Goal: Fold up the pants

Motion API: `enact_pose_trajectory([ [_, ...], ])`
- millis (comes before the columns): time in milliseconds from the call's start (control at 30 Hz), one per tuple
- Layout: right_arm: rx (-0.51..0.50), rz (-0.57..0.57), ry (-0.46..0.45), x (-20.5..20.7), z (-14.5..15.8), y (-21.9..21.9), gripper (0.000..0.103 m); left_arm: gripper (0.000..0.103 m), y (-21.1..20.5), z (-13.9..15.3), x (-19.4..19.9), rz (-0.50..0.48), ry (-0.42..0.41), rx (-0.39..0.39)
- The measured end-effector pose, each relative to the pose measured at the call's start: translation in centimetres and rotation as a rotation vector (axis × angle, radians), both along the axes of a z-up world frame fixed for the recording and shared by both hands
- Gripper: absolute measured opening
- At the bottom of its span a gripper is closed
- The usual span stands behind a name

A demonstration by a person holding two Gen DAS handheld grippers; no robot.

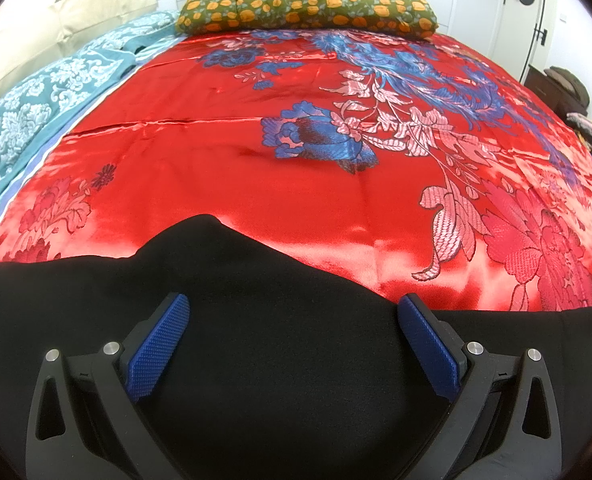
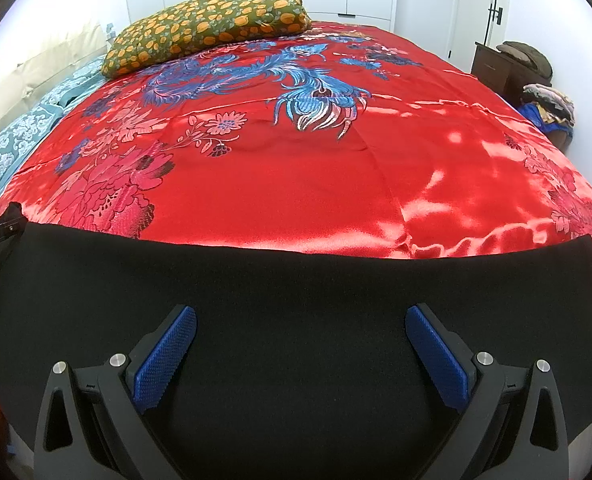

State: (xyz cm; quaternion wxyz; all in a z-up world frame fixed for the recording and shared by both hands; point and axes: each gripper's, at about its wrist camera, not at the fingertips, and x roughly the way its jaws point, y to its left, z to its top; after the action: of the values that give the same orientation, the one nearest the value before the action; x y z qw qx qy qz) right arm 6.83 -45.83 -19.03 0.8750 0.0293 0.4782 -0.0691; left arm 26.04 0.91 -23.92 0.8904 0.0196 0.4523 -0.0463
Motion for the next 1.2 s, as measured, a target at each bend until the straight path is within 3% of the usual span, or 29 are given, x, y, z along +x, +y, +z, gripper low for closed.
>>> enact_pose_trajectory([
  [1200, 0.002, 0.01, -0.002, -0.14, 0.06, -0.14, 0.103, 0.103, 0.0, 0.0, 0.0, 0.0, 0.0, 0.0],
])
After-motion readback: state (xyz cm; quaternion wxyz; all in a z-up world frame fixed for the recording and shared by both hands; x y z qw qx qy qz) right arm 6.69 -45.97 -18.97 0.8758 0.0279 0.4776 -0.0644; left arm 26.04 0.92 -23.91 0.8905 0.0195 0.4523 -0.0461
